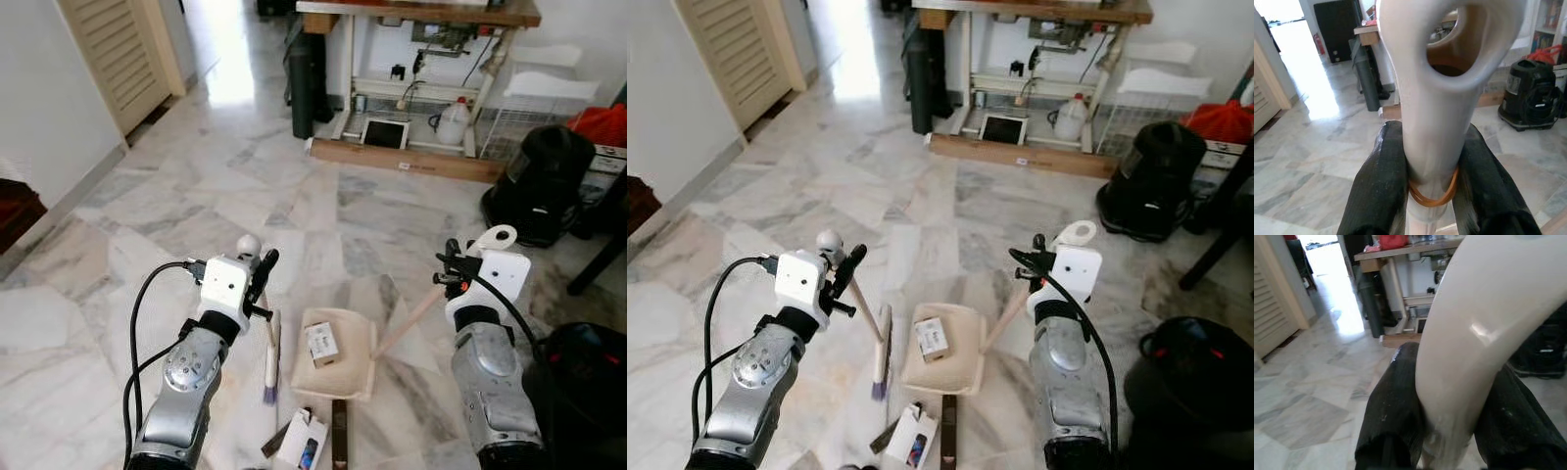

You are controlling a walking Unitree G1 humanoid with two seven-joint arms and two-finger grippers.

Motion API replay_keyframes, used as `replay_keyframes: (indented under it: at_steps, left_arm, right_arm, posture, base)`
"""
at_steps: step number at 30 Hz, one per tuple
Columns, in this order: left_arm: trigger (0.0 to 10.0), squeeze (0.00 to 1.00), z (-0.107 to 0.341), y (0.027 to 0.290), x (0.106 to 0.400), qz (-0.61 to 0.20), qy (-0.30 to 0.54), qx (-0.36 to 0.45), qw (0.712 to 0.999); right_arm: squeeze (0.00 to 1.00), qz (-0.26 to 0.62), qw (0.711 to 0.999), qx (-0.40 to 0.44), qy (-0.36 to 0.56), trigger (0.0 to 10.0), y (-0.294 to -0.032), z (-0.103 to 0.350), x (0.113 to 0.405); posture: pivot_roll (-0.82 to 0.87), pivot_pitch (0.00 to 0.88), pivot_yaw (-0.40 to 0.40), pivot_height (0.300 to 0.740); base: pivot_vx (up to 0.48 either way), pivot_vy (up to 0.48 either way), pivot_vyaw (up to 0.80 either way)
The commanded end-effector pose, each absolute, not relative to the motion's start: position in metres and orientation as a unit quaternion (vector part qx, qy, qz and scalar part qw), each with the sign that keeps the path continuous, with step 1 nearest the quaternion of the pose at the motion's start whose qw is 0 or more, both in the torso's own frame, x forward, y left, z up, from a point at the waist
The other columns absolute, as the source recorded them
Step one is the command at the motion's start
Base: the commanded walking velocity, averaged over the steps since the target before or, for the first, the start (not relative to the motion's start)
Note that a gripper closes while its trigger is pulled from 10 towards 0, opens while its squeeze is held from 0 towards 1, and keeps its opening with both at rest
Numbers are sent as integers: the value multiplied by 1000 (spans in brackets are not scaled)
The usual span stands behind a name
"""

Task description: Sweep floor

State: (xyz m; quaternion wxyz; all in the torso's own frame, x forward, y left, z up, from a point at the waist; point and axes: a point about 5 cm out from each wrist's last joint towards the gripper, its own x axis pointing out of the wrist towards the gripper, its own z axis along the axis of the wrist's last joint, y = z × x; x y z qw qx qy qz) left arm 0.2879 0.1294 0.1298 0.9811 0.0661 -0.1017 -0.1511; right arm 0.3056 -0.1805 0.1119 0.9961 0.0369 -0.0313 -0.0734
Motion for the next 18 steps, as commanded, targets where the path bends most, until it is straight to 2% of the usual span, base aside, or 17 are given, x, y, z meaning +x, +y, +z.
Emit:
replay_keyframes:
  at_steps: [1,18]
  left_arm:
    - [10000,0,141,130,289,-148,-125,67,979]
    - [10000,0,143,131,290,-150,-123,66,979]
  right_arm:
    - [0,-73,995,44,-60,10000,-179,127,310]
    - [0,-80,995,45,-49,10000,-179,126,311]
  posture:
    - [54,87,23,740]
    - [57,100,28,740]
  base:
    - [0,281,0]
    - [0,282,0]
